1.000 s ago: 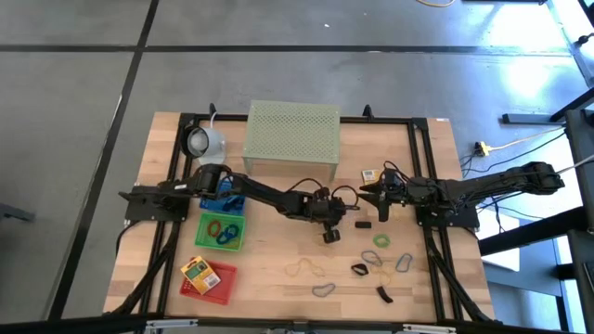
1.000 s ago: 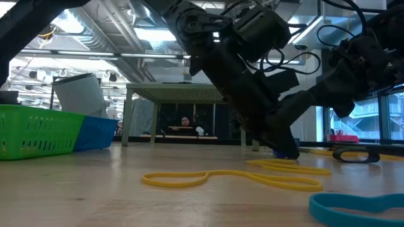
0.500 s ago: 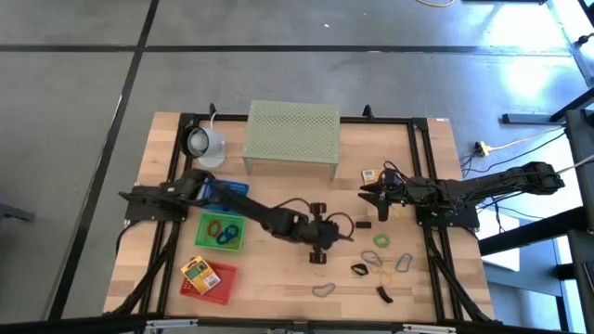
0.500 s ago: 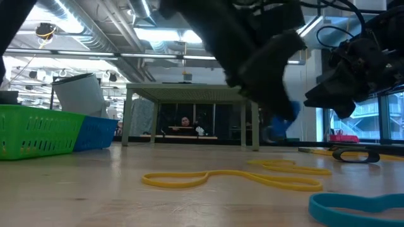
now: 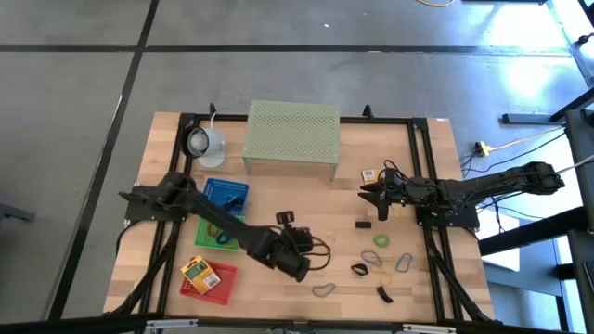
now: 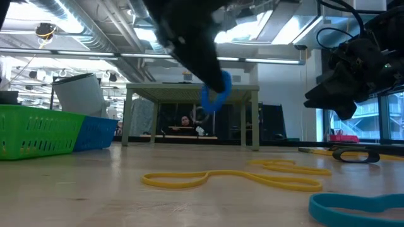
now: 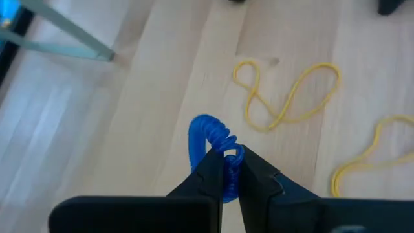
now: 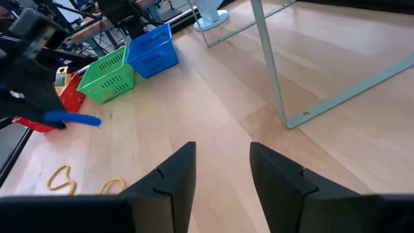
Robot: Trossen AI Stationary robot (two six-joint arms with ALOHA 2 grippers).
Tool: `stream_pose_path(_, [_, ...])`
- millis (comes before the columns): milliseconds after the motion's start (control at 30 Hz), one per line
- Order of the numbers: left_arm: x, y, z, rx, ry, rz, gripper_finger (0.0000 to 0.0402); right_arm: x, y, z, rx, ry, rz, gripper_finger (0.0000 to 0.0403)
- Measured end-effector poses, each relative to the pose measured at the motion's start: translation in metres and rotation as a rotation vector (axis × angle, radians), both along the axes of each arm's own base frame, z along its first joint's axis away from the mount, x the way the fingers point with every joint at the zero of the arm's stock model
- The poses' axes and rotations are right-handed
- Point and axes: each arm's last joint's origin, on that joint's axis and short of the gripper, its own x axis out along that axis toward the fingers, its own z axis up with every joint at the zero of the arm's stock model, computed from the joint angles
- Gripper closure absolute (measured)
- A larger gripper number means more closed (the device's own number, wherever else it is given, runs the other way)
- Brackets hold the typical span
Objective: Pick & Place Office Desk Supplies
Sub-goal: Put the blue spring keychain into the green bin
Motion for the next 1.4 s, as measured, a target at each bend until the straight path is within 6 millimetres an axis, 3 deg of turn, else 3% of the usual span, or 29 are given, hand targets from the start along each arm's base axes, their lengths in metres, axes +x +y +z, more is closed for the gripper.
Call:
stream_pose_path(233, [-0.028, 0.007, 0.007, -0.045, -0.163, 0.102, 0.0383, 0.0, 0.0, 0.0, 0.0, 0.002, 0.0, 0.0257])
stream_pose_path(733, [-0.07, -0.01, 0.029, -0.08, -0.859, -0.264, 0.0384, -0.001, -0.001, -0.001, -0.018, 0.016, -0.034, 0.0256])
stream_pose_path(933, [-0.074, -0.018, 0.034, -0.08, -0.902, -0.364, 0.0374, -0.001, -0.002, -0.002, -0.022, 0.016, -0.056, 0.0256])
stream_pose_path(1133, [-0.085, -0.028, 0.035, -0.07, -0.903, -0.237, 0.0365, -0.001, -0.002, -0.002, -0.022, 0.019, -0.056, 0.0256])
stream_pose_path(1400, [-0.142, -0.037, 0.062, -0.177, -0.814, -0.096, 0.0377, -0.001, -0.002, -0.002, -0.022, 0.021, -0.057, 0.0256])
